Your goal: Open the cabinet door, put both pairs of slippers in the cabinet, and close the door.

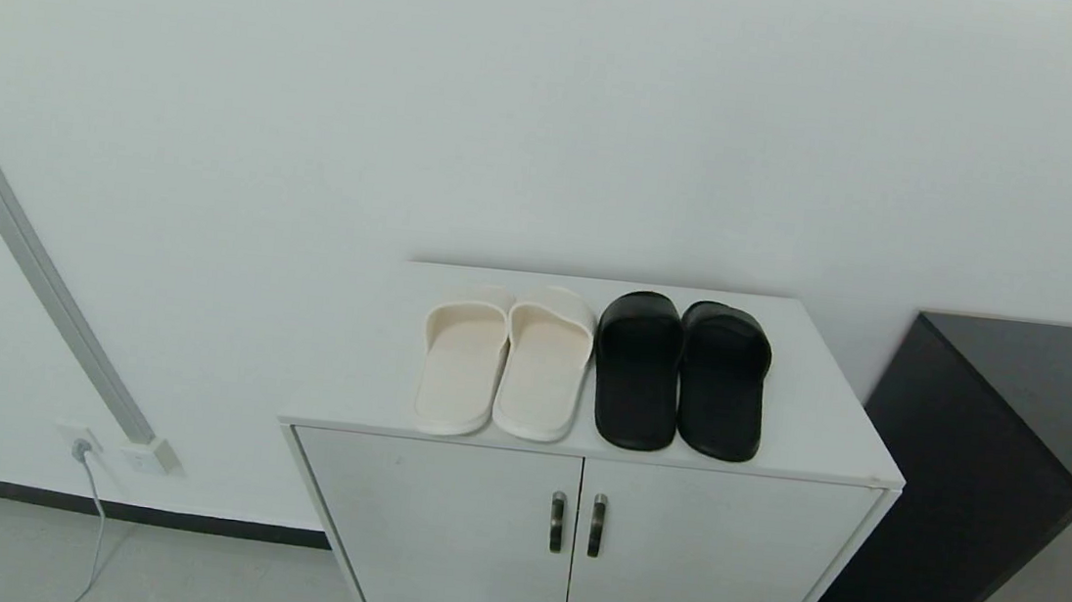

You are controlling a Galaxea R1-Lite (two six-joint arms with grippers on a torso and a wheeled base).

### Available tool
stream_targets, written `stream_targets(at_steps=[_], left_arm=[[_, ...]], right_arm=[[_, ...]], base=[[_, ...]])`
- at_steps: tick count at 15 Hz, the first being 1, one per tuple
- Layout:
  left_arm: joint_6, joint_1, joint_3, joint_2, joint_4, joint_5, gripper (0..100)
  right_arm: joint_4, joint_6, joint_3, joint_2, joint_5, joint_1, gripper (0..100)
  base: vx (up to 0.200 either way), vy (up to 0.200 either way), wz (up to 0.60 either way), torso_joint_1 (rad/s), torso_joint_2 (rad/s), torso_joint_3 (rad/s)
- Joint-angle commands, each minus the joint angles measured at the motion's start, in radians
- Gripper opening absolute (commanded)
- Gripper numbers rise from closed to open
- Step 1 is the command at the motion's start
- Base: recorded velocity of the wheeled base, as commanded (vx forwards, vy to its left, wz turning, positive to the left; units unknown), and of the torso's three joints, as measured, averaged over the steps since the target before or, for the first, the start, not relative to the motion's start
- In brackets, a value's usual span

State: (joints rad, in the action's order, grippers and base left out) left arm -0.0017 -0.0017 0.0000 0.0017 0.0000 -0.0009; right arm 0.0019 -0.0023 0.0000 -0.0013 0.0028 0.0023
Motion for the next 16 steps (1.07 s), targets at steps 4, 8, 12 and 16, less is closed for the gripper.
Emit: stream_targets(at_steps=[4, 8, 12, 16], left_arm=[[-0.004, 0.0, 0.0, 0.0, -0.002, 0.004, 0], [-0.003, 0.0, 0.0, 0.0, 0.0, 0.001, 0], [-0.004, 0.0, 0.0, 0.0, -0.002, 0.001, 0], [-0.003, 0.0, 0.0, 0.0, 0.0, 0.001, 0]], right_arm=[[0.0, 0.004, 0.0, 0.001, 0.0, 0.001, 100], [-0.003, -0.027, -0.002, 0.001, -0.01, -0.001, 100], [-0.063, -0.013, -0.126, 0.017, -0.012, 0.004, 100], [0.089, -0.016, -0.399, 0.422, 0.118, 0.041, 100]], base=[[0.0, 0.0, 0.0, 0.0, 0.0, 0.0], [0.0, 0.0, 0.0, 0.0, 0.0, 0.0], [0.0, 0.0, 0.0, 0.0, 0.0, 0.0], [0.0, 0.0, 0.0, 0.0, 0.0, 0.0]])
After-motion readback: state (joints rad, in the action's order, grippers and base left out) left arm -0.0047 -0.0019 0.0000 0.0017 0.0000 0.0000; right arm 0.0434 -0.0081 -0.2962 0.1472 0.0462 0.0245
